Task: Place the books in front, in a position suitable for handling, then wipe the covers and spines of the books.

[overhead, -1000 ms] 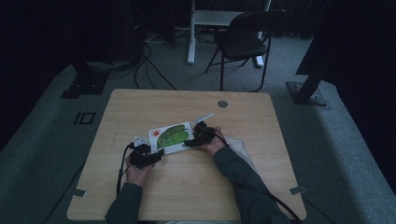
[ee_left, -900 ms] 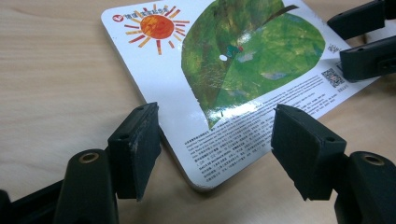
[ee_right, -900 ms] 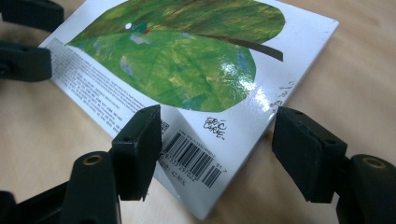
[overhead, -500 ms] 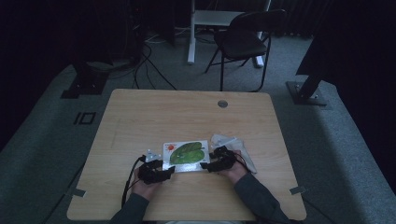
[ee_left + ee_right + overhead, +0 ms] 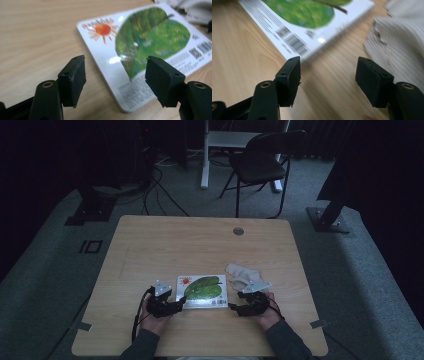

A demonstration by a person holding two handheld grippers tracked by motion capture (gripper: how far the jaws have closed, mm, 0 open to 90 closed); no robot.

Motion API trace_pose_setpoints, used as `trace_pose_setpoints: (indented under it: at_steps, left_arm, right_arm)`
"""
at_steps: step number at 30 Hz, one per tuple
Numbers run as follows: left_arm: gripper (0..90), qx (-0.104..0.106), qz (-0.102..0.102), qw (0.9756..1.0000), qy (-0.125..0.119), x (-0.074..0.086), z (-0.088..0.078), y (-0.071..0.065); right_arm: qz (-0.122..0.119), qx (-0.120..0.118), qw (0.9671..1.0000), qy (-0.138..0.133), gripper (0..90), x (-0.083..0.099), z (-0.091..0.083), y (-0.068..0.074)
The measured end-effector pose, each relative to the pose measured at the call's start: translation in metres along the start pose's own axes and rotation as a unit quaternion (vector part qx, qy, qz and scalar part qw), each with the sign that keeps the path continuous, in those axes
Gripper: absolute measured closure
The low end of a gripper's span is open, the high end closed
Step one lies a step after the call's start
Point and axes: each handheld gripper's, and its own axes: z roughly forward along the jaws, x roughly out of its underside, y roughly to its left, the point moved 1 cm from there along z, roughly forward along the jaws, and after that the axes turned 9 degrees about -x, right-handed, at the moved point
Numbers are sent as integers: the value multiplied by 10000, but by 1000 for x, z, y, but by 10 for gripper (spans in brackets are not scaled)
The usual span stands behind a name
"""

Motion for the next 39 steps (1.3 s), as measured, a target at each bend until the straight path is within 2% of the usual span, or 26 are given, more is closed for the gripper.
trace_pose_setpoints:
  at_steps: [1,3,6,9,11,13,14,17,18,19,21,22,24,26,28,31,33,34,35,37,39]
  left_arm:
    - [329,-43,-6,10000,-4,-1,-1,3]
    - [291,-188,32,9997,166,-5,1,8]
    - [247,-217,134,9992,310,-13,3,12]
    - [236,-122,219,9995,208,-20,3,14]
    - [234,-14,132,9998,154,-26,5,18]
    - [237,-30,63,9999,92,-31,8,23]
    - [243,104,-38,9999,81,-35,12,28]
    - [246,153,-112,9998,43,-38,15,31]
    - [246,358,-151,9992,-76,-42,19,35]
    - [267,473,-202,9986,-146,-42,22,37]
    - [271,545,-227,9982,-141,-41,25,39]
    - [277,727,-256,9970,-87,-39,33,41]
    - [278,810,-224,9964,-108,-37,39,41]
    - [278,835,-219,9962,-137,-38,40,40]
    - [275,868,-197,9959,-139,-37,44,38]
    - [270,864,-190,9961,-64,-36,46,38]
    - [270,864,-190,9961,-64,-36,46,38]
    - [270,826,-98,9965,-80,-37,45,36]
    - [270,801,-105,9967,-66,-37,46,36]
    - [270,767,-45,9970,74,-39,50,36]
    - [271,767,-45,9970,74,-39,50,36]
  right_arm:
    - [-44,69,10000,49,367,1,0,-2]
    - [33,58,10000,-19,368,1,-1,-7]
    - [136,96,9998,-86,372,2,-3,-16]
    - [235,209,9994,-163,370,2,-6,-27]
    - [328,240,9989,-230,370,2,-8,-35]
    - [394,214,9986,-276,370,2,-9,-39]
    - [460,146,9984,-308,370,2,-10,-43]
    - [436,167,9985,-278,368,2,-10,-43]
    - [351,223,9989,-222,353,1,-9,-40]
    - [242,260,9992,-155,342,0,-7,-35]
    - [205,234,9994,-142,338,0,-6,-33]
    - [67,147,9997,-166,315,-4,-3,-23]
    - [-30,90,9997,-208,298,-7,-2,-16]
    - [-94,42,9997,-224,289,-8,-1,-13]
    - [-271,-33,9993,-264,255,-14,3,-1]
    - [-426,-33,9988,-228,218,-18,8,9]
    - [-438,-50,9988,-219,208,-18,11,12]
    - [-469,-58,9988,-154,193,-19,15,15]
    - [-503,-15,9987,-104,188,-19,17,16]
    - [-536,59,9985,-33,181,-18,20,16]
    - [-529,66,9986,-12,181,-17,20,16]
